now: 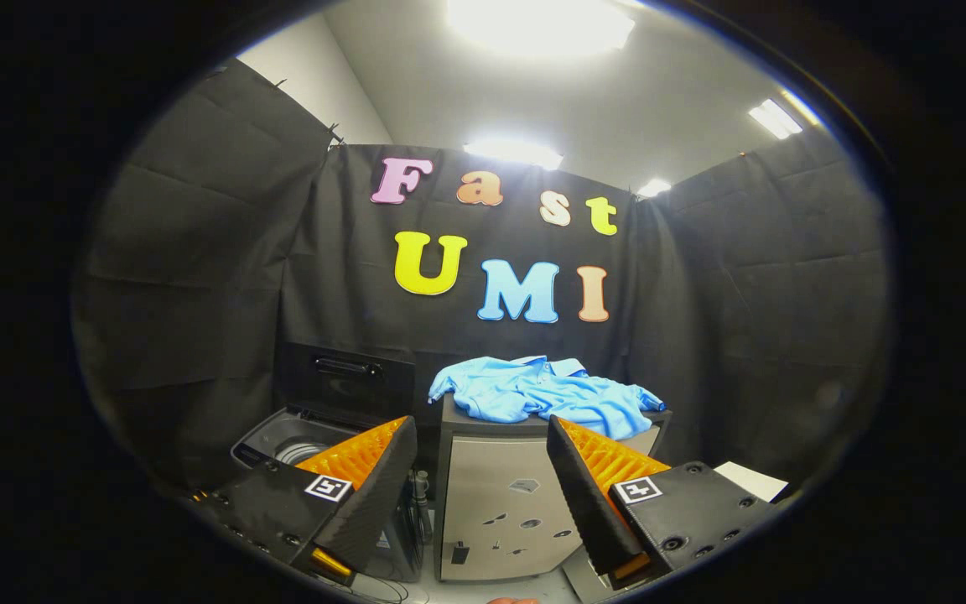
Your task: Put the clothes into the washing machine and then close the washing machine lid.
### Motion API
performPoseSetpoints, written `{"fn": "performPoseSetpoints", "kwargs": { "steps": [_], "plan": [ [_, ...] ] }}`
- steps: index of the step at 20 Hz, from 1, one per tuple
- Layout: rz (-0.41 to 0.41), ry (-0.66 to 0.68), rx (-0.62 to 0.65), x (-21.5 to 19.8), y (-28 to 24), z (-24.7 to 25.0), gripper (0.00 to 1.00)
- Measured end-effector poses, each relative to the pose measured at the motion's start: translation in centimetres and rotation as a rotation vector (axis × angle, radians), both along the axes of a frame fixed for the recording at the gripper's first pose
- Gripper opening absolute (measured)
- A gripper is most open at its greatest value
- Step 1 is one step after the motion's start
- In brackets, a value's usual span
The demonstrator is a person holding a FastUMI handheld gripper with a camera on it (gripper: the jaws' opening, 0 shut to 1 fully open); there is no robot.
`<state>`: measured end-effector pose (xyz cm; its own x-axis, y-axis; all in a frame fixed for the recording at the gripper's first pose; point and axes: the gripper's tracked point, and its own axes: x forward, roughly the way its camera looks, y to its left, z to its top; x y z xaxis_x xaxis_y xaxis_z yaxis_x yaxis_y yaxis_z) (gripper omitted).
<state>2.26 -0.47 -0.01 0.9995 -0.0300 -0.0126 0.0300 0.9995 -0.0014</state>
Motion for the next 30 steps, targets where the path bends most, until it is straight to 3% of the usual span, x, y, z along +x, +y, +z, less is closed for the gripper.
{"fn": "performPoseSetpoints", "kwargs": {
  "steps": [7,14,17,23,30],
  "plan": [
    [-0.030,-0.023,-0.018,1.7,-1.5,1.8,0.97],
    [-0.077,-0.073,-0.046,5.4,-5.7,7.8,0.98],
    [-0.095,-0.096,-0.119,7.4,-7.8,10.0,0.98],
    [-0.056,-0.102,-0.085,12.8,-9.9,11.7,0.97],
    [-0.013,-0.007,-0.082,20.0,-11.8,10.2,0.98]
  ]
}}
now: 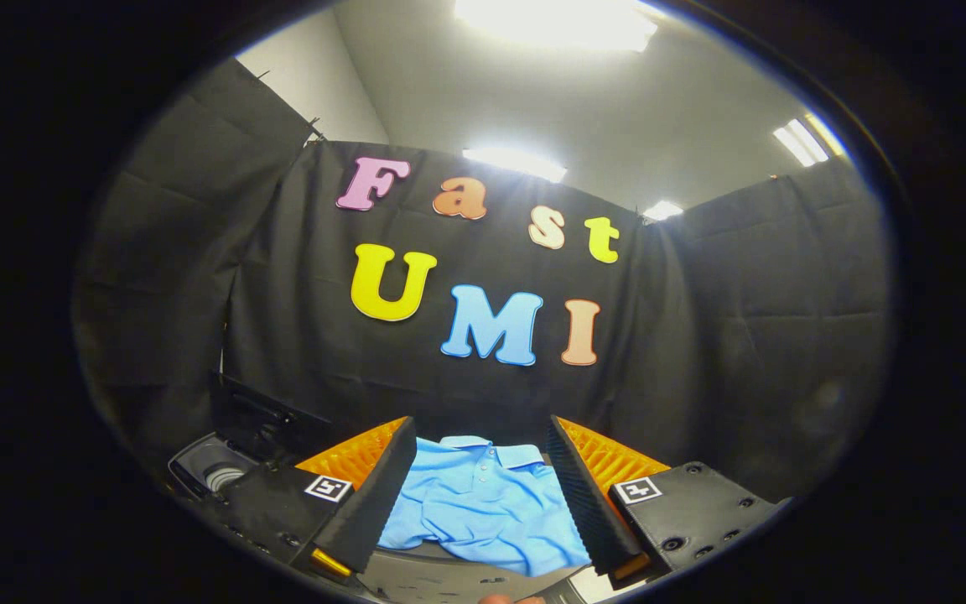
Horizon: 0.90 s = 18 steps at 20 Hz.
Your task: Put the clothes into the washing machine and then close the washing machine lid.
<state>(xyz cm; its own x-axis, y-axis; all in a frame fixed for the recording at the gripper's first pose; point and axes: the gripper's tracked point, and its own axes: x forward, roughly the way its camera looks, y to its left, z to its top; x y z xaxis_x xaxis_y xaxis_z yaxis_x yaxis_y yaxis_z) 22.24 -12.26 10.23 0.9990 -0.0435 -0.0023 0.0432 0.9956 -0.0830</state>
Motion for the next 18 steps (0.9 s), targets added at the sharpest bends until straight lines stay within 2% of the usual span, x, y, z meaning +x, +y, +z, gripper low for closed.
{"fn": "performPoseSetpoints", "kwargs": {
  "steps": [4,12,18],
  "plan": [
    [0.012,0.096,-0.020,3.3,-0.8,-2.7,0.98],
    [0.070,0.295,0.037,9.1,-0.8,-9.2,0.98],
    [0.092,0.445,0.074,11.6,-1.2,-14.2,0.98]
  ]
}}
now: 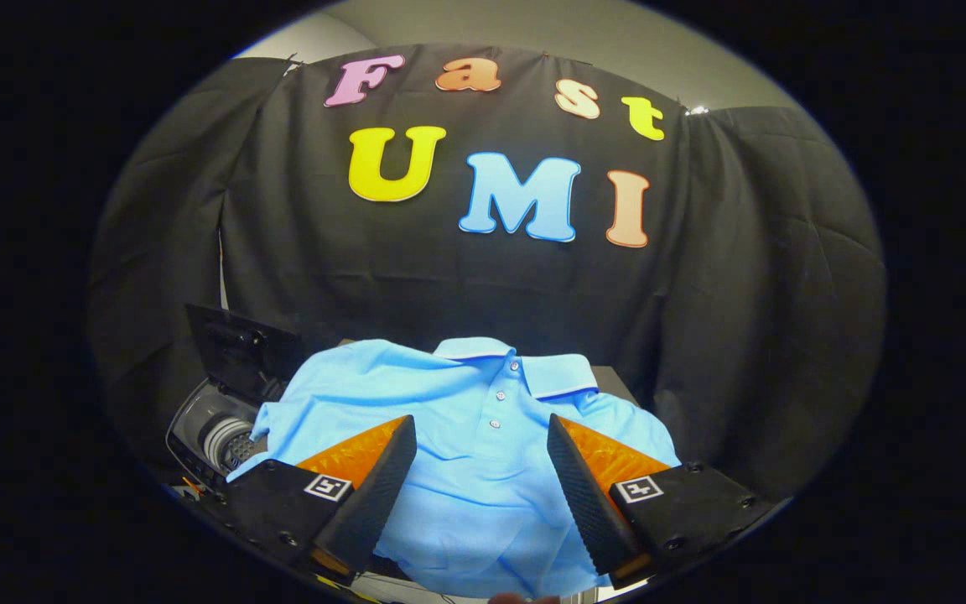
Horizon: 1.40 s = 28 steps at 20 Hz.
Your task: Put the clothes into the washing machine and then close the washing machine lid.
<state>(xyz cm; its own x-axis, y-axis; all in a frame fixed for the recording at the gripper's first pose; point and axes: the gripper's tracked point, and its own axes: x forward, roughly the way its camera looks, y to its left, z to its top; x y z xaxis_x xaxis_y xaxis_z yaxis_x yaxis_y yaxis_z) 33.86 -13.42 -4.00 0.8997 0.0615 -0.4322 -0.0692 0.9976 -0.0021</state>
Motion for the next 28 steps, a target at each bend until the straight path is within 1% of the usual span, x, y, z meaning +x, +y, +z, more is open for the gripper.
{"fn": "performPoseSetpoints", "kwargs": {
  "steps": [3,6,9,13,17,18,19,20,22,23,25,26,27,28],
  "plan": [
    [0.007,0.065,0.026,0.1,0.2,-2.1,0.98],
    [0.020,0.113,0.022,0.0,0.5,-3.3,0.98],
    [0.030,0.134,0.022,0.1,0.6,-4.1,0.98],
    [0.037,0.162,0.056,0.2,0.8,-4.6,0.98],
    [0.034,0.157,0.077,0.3,0.7,-4.4,0.99],
    [0.045,0.159,0.090,0.5,1.1,-4.6,0.99],
    [0.040,0.142,0.095,0.2,1.2,-4.2,0.95],
    [0.039,0.164,0.095,0.0,1.3,-4.7,0.91],
    [0.038,0.199,0.112,0.2,1.3,-4.7,0.90],
    [0.051,0.203,0.132,0.4,1.6,-4.4,0.73],
    [0.045,0.209,0.141,0.3,1.8,-4.7,0.39],
    [0.051,0.211,0.134,0.5,1.7,-4.5,0.39],
    [0.039,0.215,0.143,0.3,1.9,-4.2,0.39],
    [0.037,0.205,0.141,0.2,2.0,-4.0,0.10]
  ]
}}
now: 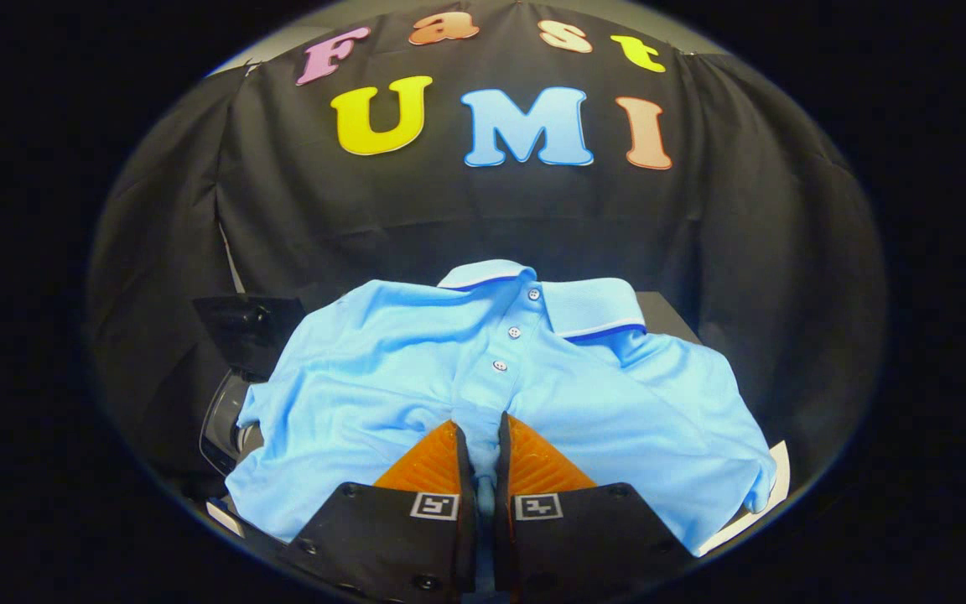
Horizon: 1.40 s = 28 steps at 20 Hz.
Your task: Put the clothes into the washing machine and then close the washing machine lid.
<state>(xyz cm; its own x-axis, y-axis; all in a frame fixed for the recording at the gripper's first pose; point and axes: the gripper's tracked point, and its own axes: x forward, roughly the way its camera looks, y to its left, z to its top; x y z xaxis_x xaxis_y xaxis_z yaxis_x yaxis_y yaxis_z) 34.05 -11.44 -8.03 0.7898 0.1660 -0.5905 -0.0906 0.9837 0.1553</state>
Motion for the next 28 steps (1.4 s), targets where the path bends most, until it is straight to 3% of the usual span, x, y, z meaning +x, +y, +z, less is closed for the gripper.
{"fn": "performPoseSetpoints", "kwargs": {
  "steps": [2,4,13,28],
  "plan": [
    [-0.004,-0.007,-0.005,0.1,-0.4,-0.2,0.10],
    [-0.001,-0.004,-0.008,0.1,-0.4,0.0,0.02],
    [-0.008,-0.021,0.093,-0.6,-0.7,1.9,0.01],
    [0.033,-0.233,0.198,-1.0,-0.9,14.7,0.01]
  ]
}}
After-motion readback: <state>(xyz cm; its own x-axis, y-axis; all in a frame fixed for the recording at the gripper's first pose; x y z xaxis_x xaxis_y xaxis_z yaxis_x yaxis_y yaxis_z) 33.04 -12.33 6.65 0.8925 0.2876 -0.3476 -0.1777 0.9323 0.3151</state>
